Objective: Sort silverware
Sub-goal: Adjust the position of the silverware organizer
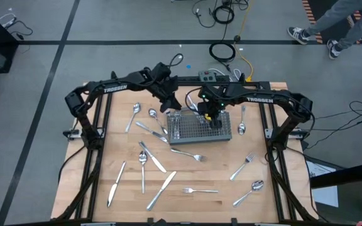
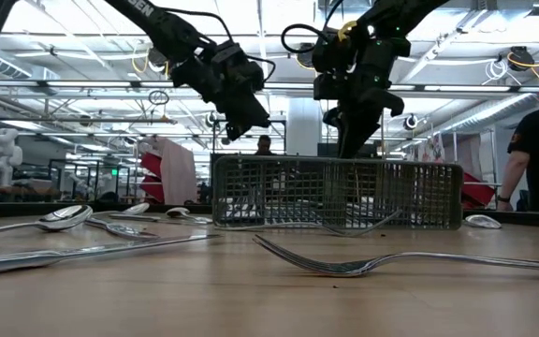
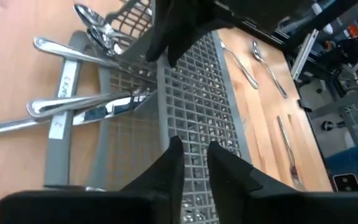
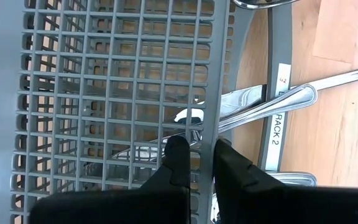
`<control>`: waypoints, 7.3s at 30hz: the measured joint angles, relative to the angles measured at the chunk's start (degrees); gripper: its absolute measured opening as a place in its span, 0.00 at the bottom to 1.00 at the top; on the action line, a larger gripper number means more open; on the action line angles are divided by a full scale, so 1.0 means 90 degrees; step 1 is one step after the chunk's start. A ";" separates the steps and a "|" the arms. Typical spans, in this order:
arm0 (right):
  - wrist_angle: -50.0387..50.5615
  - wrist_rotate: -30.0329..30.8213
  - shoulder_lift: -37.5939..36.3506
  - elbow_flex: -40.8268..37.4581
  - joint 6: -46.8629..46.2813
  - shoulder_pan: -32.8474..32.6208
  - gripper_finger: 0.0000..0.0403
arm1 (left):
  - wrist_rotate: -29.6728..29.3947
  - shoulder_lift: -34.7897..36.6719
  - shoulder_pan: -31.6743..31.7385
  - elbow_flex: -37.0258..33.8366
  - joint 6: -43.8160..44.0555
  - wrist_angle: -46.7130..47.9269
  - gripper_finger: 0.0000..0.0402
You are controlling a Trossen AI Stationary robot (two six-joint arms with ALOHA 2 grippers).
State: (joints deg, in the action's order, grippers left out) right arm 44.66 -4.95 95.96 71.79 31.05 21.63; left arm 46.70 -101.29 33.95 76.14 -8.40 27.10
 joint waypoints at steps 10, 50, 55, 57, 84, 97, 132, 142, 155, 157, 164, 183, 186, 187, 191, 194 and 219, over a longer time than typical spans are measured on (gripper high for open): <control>-0.0001 -0.0153 -0.0005 0.0000 0.0123 0.0000 0.04 | -0.0287 -0.0797 -0.0247 0.0056 -0.0177 0.0440 0.30; -0.0176 0.0053 -0.0022 0.0005 0.0255 0.0029 0.04 | -0.1727 -0.0733 -0.0812 0.0366 -0.0302 0.0836 0.08; -0.0183 0.0158 -0.0022 0.0005 0.0220 0.0000 0.04 | -0.2305 -0.0725 -0.0969 0.0538 -0.0631 0.1016 0.08; -0.0180 0.0158 -0.0022 0.0005 0.0216 0.0000 0.04 | -0.2511 -0.0721 -0.1038 0.0578 -0.0746 0.1031 0.08; -0.0096 0.1027 -0.0647 0.0001 0.0194 -0.0429 0.01 | -0.3691 -0.0731 -0.1263 0.1762 -0.1393 0.2189 0.08; 0.0124 0.1443 -0.0714 0.0017 0.0148 -0.0824 0.00 | -0.4374 -0.0728 -0.1664 0.2005 -0.1297 0.2451 0.08; 0.0577 0.3145 -0.0459 -0.0207 0.0044 -0.2368 0.00 | -0.7204 -0.0343 -0.2829 0.2013 -0.1533 0.2376 0.02; 0.0432 0.2672 -0.0414 -0.0379 -0.0569 -0.2419 0.00 | -0.7074 -0.0352 -0.2837 0.2013 -0.1248 0.2490 0.04; 0.0385 0.2084 -0.0423 -0.0375 -0.0737 -0.2405 0.01 | -0.6053 -0.0355 -0.2681 0.2013 -0.1108 0.2864 0.27; 0.0373 0.1760 -0.0423 -0.0372 -0.0767 -0.2404 0.03 | -0.6097 -0.0322 -0.2678 0.2013 -0.1106 0.2873 0.29; 0.0304 0.0835 -0.0637 -0.0197 -0.1252 -0.2409 0.21 | -0.6065 -0.0025 -0.2656 0.2416 -0.0936 0.2959 0.31; 0.0086 0.1775 -0.2557 0.0214 -0.1679 -0.1645 0.38 | -0.4136 0.0676 0.0553 0.3390 -0.2883 0.1716 0.31; 0.0110 0.1773 -0.2685 0.0214 -0.1789 -0.1470 0.38 | -0.3437 0.0235 0.1520 0.3383 -0.2732 0.1295 0.31; 0.0112 0.1786 -0.2711 0.0214 -0.1835 -0.1417 0.38 | -0.3124 0.0064 0.1801 0.3381 -0.2449 0.1142 0.31; 0.0182 0.1936 -0.2737 0.0214 -0.1795 -0.1238 0.38 | -0.1735 -0.0575 0.2519 0.3381 -0.1686 0.0802 0.31; 0.0187 0.2274 -0.2735 0.0214 -0.1818 -0.1104 0.38 | -0.1526 -0.1080 0.2606 0.3380 -0.1940 0.0525 0.31; 0.0187 -0.0197 0.0371 0.2431 0.0672 0.1177 0.40 | -0.0863 -0.1513 0.2845 0.3373 -0.1941 0.0780 0.31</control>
State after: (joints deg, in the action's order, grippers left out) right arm 46.35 -6.72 99.30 93.66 37.09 32.22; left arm 38.93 -114.91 59.56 106.50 -25.87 34.12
